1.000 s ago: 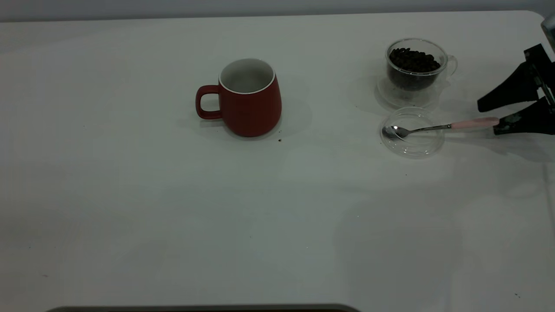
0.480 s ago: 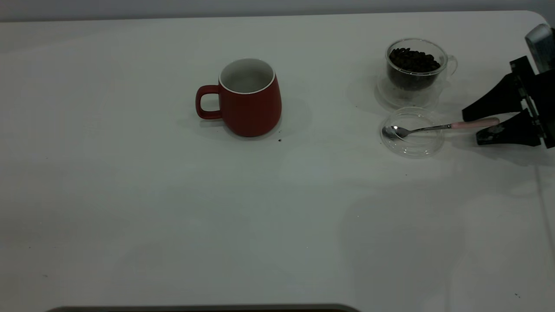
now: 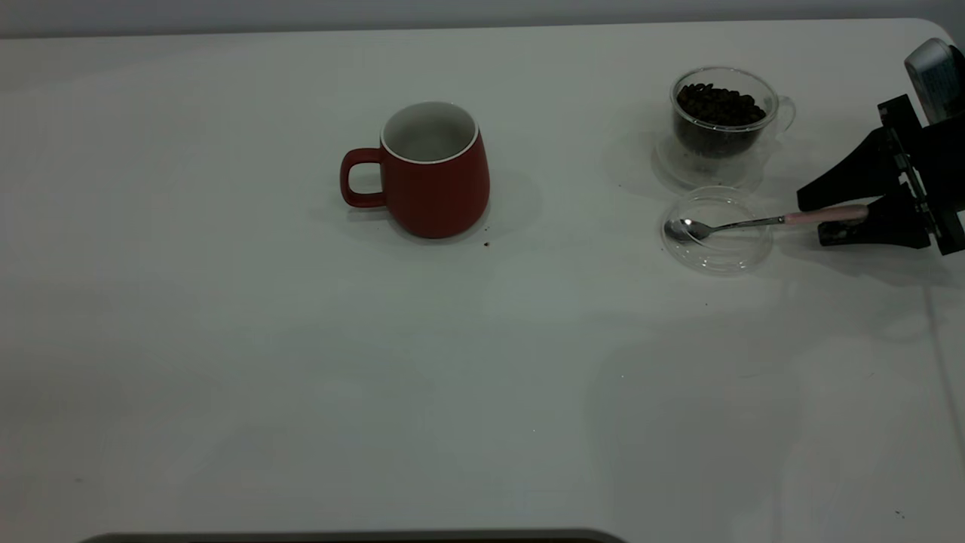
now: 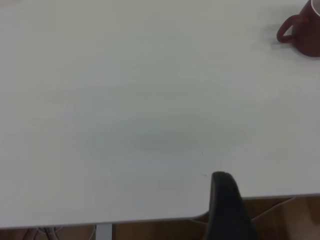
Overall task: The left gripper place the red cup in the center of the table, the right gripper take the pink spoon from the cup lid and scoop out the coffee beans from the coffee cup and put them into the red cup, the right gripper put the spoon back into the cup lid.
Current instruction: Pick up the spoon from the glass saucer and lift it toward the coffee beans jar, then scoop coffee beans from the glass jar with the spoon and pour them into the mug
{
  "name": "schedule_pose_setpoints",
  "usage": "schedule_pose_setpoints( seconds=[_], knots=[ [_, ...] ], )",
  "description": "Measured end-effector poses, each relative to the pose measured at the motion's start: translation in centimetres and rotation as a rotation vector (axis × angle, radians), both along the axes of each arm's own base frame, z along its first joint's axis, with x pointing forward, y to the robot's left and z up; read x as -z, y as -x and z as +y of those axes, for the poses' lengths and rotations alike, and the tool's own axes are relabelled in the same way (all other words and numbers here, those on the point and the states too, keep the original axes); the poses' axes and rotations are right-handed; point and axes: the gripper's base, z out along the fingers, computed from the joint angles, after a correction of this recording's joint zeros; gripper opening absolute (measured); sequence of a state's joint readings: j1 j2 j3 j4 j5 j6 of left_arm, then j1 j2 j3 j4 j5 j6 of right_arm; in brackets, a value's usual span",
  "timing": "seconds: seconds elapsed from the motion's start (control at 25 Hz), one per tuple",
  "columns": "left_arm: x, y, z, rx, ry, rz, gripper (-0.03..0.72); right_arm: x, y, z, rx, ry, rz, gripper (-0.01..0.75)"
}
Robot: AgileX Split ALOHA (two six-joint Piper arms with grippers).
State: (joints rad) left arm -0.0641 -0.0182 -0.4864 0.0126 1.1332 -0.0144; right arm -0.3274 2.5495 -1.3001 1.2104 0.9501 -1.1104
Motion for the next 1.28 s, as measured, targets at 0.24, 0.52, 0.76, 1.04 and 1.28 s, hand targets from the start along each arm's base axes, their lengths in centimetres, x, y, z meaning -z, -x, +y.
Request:
schedule_pose_setpoints(
  seconds=[0.24, 0.52, 0.76, 1.04, 1.28],
  knots=[
    [0.0, 0.0, 0.0, 0.0, 0.0, 0.0, 0.505, -0.2, 0.1, 0.2, -0.016, -0.032, -0.001, 0.141],
    [0.0, 0.0, 0.0, -0.001, 0.002, 0.0, 0.505, -1.3, -0.1, 0.3, -0.049, -0.052, -0.026, 0.1],
    [0.0, 0.0, 0.0, -0.001, 0.001, 0.0, 0.505, -5.5, -0.7, -1.2, -0.108, 0.032, -0.122, 0.1],
    [0.0, 0.0, 0.0, -0.001, 0.001, 0.0, 0.505, -13.1, -1.5, -0.9, -0.155, 0.048, -0.294, 0.1],
    [0.0, 0.0, 0.0, -0.001, 0.001, 0.0, 0.505, -13.7, -3.3, -0.6, -0.006, 0.082, -0.4, 0.1]
  ],
)
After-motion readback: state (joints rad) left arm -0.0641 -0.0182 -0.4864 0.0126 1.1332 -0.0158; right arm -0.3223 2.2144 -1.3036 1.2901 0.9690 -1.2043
